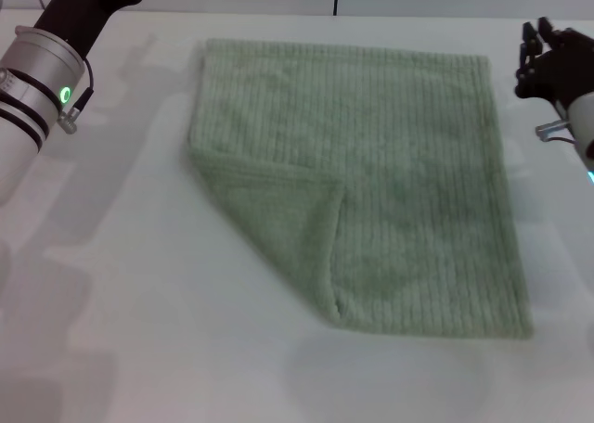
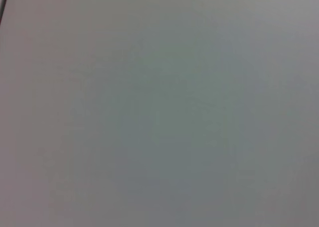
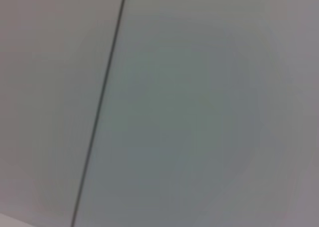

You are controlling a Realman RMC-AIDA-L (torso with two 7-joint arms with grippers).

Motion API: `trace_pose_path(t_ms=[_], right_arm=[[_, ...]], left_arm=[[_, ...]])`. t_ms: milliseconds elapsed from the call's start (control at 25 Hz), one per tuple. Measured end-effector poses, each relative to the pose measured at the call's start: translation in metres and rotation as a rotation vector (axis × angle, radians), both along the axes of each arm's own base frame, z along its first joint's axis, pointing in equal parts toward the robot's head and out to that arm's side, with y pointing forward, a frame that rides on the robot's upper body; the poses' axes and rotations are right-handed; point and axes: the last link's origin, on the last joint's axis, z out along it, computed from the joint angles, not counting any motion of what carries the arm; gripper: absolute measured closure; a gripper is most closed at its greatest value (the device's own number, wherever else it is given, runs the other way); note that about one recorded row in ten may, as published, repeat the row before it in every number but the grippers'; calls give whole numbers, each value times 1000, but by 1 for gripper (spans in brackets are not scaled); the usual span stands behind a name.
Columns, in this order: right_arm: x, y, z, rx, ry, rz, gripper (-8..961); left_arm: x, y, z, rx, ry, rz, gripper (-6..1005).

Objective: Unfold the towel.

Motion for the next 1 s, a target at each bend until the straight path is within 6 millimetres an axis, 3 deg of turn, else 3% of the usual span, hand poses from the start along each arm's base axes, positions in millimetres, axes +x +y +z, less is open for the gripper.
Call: trace_pose_path(t_ms=[160, 240, 520, 1000], right_arm=[[-7, 1, -9, -42, 19, -16, 771], [-10, 2, -13, -64, 34, -33, 925], [-16, 6, -9, -117, 126, -158, 921], [-33, 19, 36, -263, 177, -363, 918]], left_arm=[[0, 0, -1, -3, 2, -2, 215], [0, 0, -1, -4, 3, -3, 215], [0, 0, 0, -3, 2, -3, 215], [1, 0, 0, -9, 4, -7, 215]])
